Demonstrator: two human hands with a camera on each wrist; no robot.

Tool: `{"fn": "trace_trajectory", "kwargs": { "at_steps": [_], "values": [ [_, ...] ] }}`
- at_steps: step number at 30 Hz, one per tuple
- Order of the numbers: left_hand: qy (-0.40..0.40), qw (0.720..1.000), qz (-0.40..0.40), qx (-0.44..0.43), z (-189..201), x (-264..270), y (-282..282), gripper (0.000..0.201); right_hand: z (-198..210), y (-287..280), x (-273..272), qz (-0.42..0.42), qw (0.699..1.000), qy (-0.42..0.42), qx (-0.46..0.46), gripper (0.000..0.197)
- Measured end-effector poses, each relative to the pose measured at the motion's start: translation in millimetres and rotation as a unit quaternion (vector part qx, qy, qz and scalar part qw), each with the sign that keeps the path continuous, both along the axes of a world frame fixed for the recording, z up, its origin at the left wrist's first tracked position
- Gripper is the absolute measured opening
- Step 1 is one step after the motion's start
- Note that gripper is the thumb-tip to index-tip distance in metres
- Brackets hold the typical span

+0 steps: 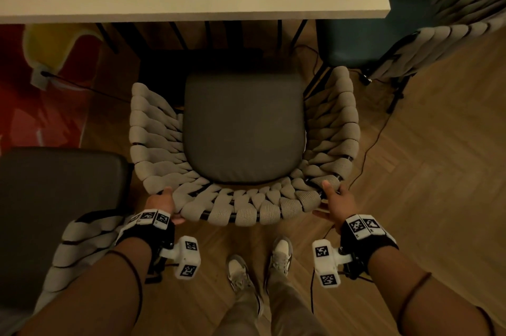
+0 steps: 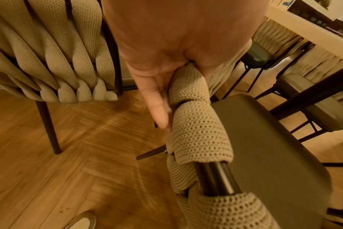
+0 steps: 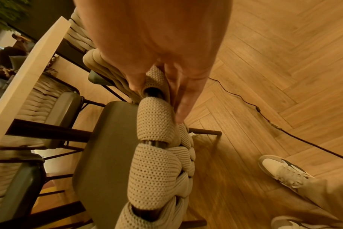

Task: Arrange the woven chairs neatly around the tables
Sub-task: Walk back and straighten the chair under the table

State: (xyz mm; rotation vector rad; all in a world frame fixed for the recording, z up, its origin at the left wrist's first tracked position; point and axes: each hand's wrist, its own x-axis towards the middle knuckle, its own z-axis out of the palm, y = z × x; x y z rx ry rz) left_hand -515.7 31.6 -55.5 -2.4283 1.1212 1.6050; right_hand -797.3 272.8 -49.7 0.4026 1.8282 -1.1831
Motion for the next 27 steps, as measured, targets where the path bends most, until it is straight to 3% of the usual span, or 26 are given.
{"fn": "trace_trajectory", "kwargs": {
  "at_steps": [7,11,16,21,27],
  "values": [
    [0.005,1.0,-0.006,-0.011,-2.4,0.7,-0.1,0.049,-2.5,-1.6,3.9,-0.004,1.0,0.011,0.018,0.039],
    [0.017,0.999,0.048,0.016,-1.6,1.7,-2.0,0.045,-1.3,-3.3,5.1,-0.003,1.0,0.01,0.021,0.035],
    [0.018,0.998,0.054,0.016,-1.5,2.4,-1.2,0.048,0.1,-2.8,6.3,-0.001,1.0,0.014,0.024,0.039],
    [0.022,1.0,0.006,-0.004,13.2,10.8,8.8,0.051,3.2,0.3,8.1,-0.013,1.0,0.001,0.003,0.038],
    [0.047,0.995,-0.056,-0.067,51.8,42.1,25.0,0.037,5.6,0.8,38.4,-0.019,1.0,-0.005,-0.019,0.044]
  ]
}}
